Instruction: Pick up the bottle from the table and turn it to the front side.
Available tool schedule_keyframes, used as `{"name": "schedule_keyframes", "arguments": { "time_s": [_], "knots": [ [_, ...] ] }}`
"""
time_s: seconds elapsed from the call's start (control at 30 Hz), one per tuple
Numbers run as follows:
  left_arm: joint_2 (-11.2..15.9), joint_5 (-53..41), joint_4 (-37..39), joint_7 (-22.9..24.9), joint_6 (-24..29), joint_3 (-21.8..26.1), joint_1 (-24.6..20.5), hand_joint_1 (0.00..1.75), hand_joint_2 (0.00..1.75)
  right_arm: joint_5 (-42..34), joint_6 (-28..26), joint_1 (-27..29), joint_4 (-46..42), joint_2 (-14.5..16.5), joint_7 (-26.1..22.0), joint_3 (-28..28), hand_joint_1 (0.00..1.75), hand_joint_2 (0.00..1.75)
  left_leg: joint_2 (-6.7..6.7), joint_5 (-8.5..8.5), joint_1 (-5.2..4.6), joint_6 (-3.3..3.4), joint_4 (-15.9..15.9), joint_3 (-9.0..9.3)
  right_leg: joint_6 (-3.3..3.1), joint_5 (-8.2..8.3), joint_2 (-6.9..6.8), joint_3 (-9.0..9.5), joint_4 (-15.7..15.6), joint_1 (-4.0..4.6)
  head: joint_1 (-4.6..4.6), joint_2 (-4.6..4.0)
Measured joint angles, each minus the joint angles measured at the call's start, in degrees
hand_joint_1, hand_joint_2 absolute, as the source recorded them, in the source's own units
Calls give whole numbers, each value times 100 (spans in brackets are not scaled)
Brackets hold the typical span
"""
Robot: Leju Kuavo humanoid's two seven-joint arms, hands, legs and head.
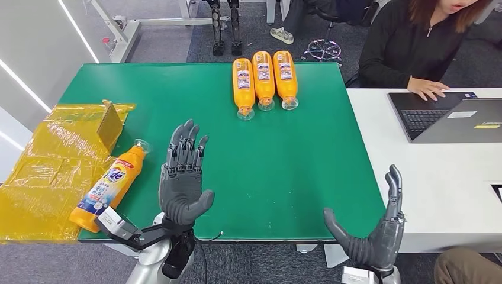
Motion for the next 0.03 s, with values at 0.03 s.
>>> {"name": "schedule_keyframes", "arguments": {
  "time_s": [0.03],
  "knots": [
    [-11, -5, 0, 0, -1, 0, 0, 0, 175, -12, -2, 12, -15, -15, -2, -17, 0, 175, 0, 0, 0, 0, 0, 0, 0, 0, 0, 0, 0, 0, 0, 0]
  ]
}}
